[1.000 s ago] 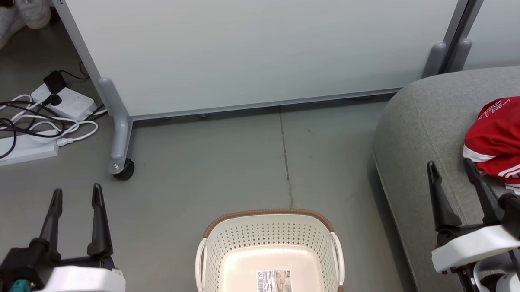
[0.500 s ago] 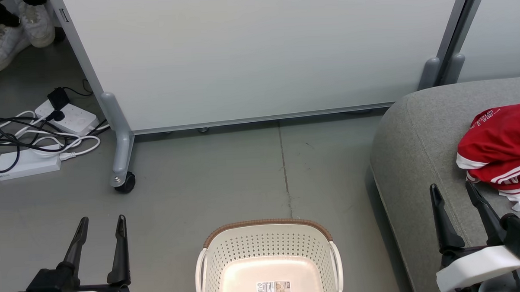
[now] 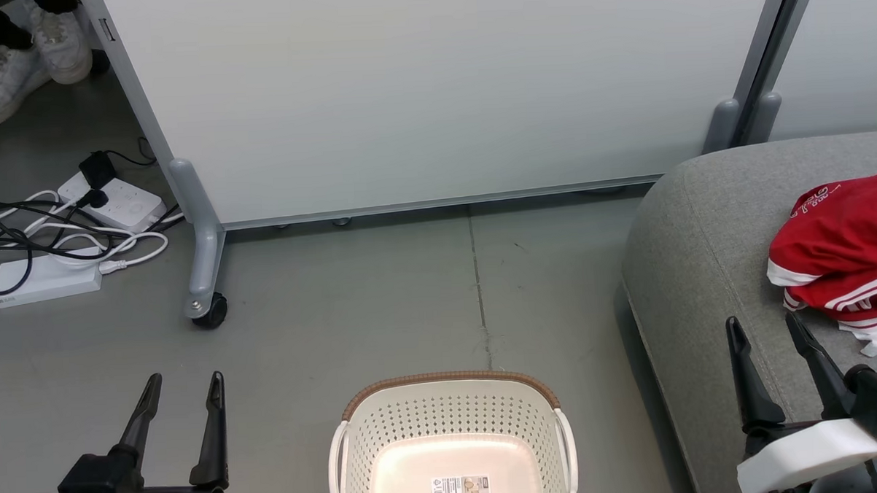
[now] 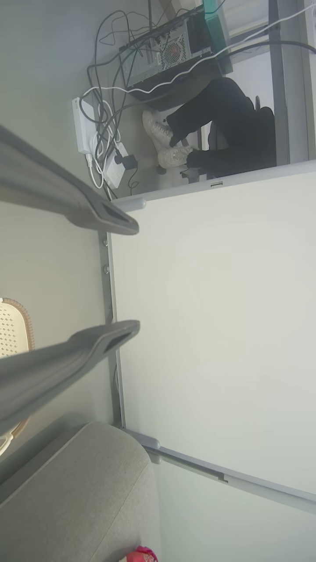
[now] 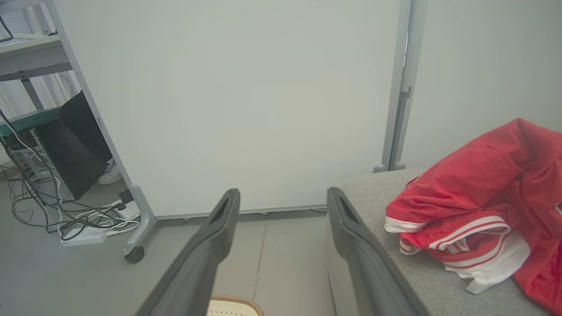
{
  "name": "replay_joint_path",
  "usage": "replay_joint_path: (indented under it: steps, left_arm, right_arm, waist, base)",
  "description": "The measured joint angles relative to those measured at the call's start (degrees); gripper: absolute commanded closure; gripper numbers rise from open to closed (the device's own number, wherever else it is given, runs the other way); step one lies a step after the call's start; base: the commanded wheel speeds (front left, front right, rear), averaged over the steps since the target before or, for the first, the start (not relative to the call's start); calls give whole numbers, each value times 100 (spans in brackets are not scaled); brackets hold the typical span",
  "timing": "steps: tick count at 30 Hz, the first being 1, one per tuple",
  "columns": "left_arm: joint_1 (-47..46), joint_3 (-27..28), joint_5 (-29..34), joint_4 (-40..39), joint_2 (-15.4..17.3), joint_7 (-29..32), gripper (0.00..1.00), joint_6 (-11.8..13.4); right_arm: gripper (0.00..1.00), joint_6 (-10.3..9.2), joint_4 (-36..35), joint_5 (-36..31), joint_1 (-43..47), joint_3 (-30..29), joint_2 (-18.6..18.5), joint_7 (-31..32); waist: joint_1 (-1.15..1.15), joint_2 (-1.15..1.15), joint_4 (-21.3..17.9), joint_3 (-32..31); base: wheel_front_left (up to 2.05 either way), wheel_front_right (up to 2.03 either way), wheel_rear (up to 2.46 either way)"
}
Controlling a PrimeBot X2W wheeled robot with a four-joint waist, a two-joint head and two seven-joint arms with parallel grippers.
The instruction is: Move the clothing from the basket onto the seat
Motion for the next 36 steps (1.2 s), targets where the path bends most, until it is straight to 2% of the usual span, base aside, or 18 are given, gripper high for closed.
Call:
replay_joint_path:
  steps: [21,22,26,36]
  left_arm:
    - [9,-60,-42,-19,46,48,0,74]
    - [9,-60,-43,-3,45,54,100,85]
    - [67,-101,-92,166,-96,100,100,89]
    - [-141,213,-962,475,-268,400,100,-124]
  right_arm:
    - [0,0,93,90,-15,-9,0,-33]
    - [100,0,94,90,-18,-9,0,-34]
    - [100,0,288,138,62,13,56,-8]
    - [100,0,650,1196,-169,8,56,43]
  waist:
    - [0,0,8,6]
    - [0,0,12,10]
    - [0,0,14,14]
    - [0,0,17,35]
  base:
    - [0,0,0]
    - [0,0,0]
    - [0,0,0]
    - [0,0,0]
